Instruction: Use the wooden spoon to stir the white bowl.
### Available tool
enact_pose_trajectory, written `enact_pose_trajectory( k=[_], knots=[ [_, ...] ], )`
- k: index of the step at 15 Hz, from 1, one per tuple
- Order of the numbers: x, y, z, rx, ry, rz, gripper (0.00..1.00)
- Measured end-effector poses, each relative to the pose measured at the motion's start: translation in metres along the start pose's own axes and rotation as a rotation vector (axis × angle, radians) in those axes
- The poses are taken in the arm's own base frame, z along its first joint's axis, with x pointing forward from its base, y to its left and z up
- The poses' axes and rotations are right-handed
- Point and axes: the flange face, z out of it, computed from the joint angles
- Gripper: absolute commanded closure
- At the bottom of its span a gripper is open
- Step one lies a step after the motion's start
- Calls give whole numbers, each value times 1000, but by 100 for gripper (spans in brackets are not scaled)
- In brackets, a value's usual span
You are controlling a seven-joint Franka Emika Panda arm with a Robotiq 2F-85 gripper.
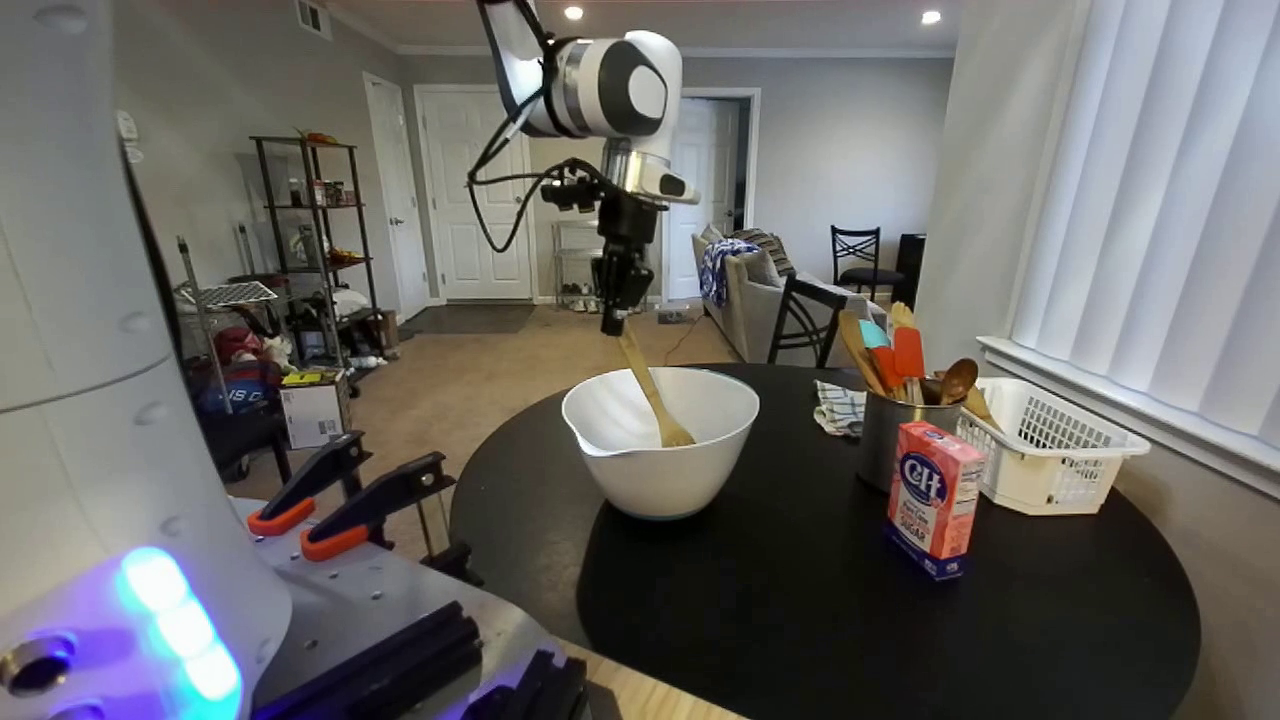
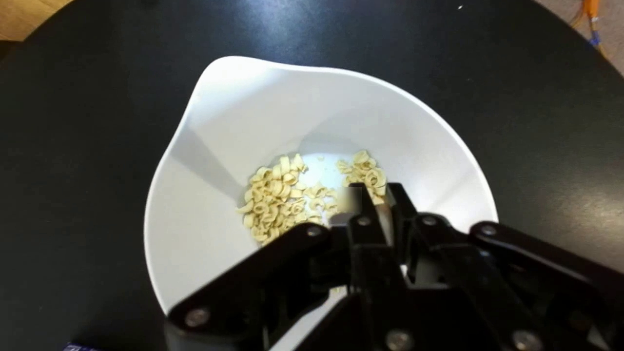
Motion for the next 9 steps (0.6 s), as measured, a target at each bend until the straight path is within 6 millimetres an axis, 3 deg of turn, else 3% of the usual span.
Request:
enact_pose_trajectory(
  k=[4, 9],
  knots=[
    [-1, 7, 1, -121, 30, 65, 94],
    [-17, 9, 3, -230, -82, 68, 94]
  ],
)
